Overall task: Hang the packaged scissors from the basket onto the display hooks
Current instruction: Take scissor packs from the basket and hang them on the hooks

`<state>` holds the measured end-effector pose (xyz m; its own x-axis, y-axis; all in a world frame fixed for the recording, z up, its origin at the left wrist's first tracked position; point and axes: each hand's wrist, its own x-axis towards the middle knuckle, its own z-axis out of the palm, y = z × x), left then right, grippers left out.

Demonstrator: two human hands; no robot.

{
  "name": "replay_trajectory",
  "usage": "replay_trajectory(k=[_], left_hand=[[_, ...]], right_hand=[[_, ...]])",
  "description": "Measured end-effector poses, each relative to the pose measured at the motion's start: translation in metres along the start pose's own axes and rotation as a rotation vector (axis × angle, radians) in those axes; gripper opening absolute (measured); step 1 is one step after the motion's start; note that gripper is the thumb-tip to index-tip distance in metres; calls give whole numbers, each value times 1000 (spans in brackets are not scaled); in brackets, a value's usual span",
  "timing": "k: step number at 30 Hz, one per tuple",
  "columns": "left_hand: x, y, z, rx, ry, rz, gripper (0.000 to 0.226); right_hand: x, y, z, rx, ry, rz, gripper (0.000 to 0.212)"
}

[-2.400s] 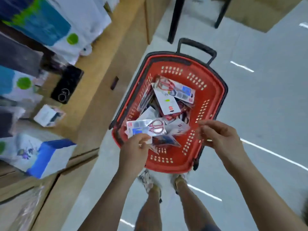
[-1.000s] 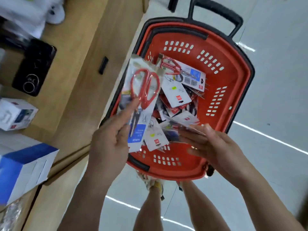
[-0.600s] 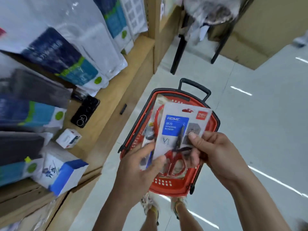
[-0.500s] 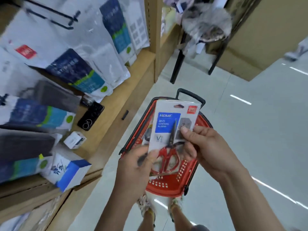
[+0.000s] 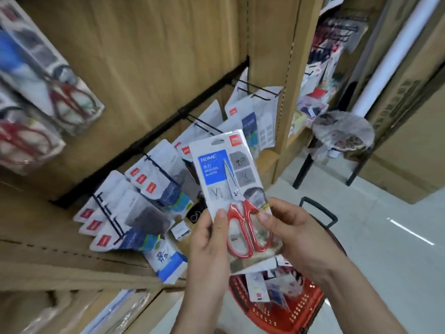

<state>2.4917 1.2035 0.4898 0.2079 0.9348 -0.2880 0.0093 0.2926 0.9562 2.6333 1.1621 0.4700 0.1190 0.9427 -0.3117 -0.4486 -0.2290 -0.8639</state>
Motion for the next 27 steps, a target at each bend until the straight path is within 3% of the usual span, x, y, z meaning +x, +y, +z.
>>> replay_trajectory(k=[7,13,19,23,27], left_hand=[[3,46,-81,99,-85,223,28],[22,76,-138,189,59,321,21],[28,104,-160,169,-18,302,30],[30,109,-173,210,163,330,33],[32,116,-178,83,299,277,21]], right_hand=[[17,5,100,-26,146,-265,23],[34,-13,147,-86,183,-344,18],[52,-29,179,-117,87,-401,15],[65,-33,188,-185,-42,-352,21],[78,-42,195,-285,-168,-347,20]])
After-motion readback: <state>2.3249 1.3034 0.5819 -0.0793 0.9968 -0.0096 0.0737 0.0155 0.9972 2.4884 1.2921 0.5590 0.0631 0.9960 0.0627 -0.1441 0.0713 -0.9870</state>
